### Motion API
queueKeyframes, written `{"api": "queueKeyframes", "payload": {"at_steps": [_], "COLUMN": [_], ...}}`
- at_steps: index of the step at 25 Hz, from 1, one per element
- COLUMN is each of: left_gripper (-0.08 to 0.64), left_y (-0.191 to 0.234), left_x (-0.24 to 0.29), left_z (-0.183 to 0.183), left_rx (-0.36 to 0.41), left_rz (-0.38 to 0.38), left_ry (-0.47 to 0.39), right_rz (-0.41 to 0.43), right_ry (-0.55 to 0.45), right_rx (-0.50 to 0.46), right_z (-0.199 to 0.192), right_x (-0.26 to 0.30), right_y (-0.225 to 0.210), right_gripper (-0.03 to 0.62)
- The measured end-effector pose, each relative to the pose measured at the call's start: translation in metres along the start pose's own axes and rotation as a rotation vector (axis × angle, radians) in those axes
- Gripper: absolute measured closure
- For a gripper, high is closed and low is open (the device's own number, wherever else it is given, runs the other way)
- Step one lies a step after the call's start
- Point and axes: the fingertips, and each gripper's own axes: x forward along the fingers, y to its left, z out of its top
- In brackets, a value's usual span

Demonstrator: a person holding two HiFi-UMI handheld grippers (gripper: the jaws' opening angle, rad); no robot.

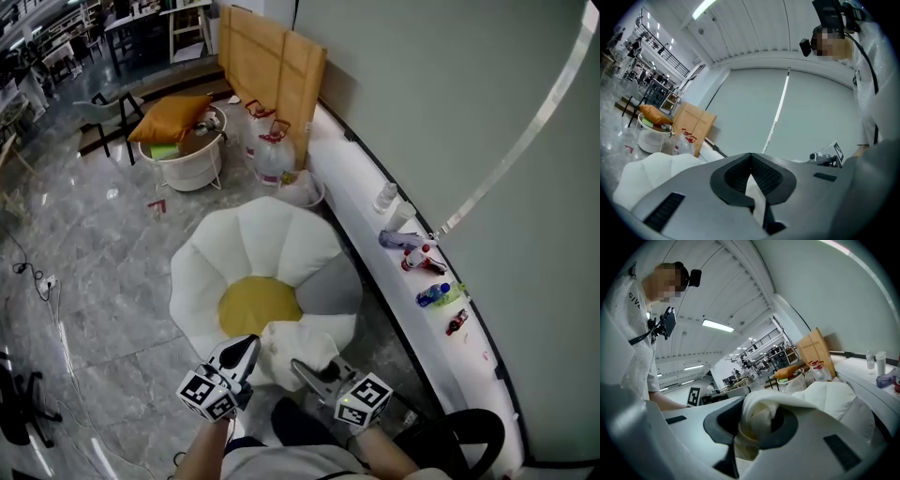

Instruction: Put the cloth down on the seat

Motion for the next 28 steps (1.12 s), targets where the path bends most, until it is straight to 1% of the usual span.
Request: {"api": "queueKeyframes", "payload": {"at_steps": [6, 10, 12, 16, 21, 25, 28], "left_gripper": [0.548, 0.546, 0.548, 0.546, 0.547, 0.547, 0.548], "left_y": [0.02, 0.032, 0.037, 0.047, 0.069, 0.089, 0.101], "left_x": [0.032, 0.045, 0.051, 0.063, 0.083, 0.101, 0.113], "left_z": [-0.016, -0.03, -0.035, -0.048, -0.061, -0.068, -0.08], "left_rx": [-0.019, -0.032, -0.034, -0.048, -0.046, -0.037, -0.05], "left_rz": [0.048, 0.066, 0.067, 0.054, 0.051, 0.045, 0.042], "left_ry": [0.01, 0.026, 0.034, 0.078, 0.09, 0.088, 0.101], "right_rz": [-0.039, -0.066, -0.087, -0.121, -0.156, -0.194, -0.224], "right_ry": [-0.01, -0.03, -0.04, -0.047, -0.076, -0.065, -0.049], "right_rx": [0.014, 0.015, 0.019, 0.013, 0.02, 0.016, 0.027], "right_z": [0.011, 0.009, 0.009, 0.012, 0.017, 0.005, -0.011], "right_x": [0.004, 0.006, 0.009, 0.014, 0.02, 0.032, 0.04], "right_y": [-0.058, -0.092, -0.108, -0.138, -0.175, -0.208, -0.23], "right_gripper": [0.517, 0.517, 0.517, 0.517, 0.517, 0.517, 0.517]}}
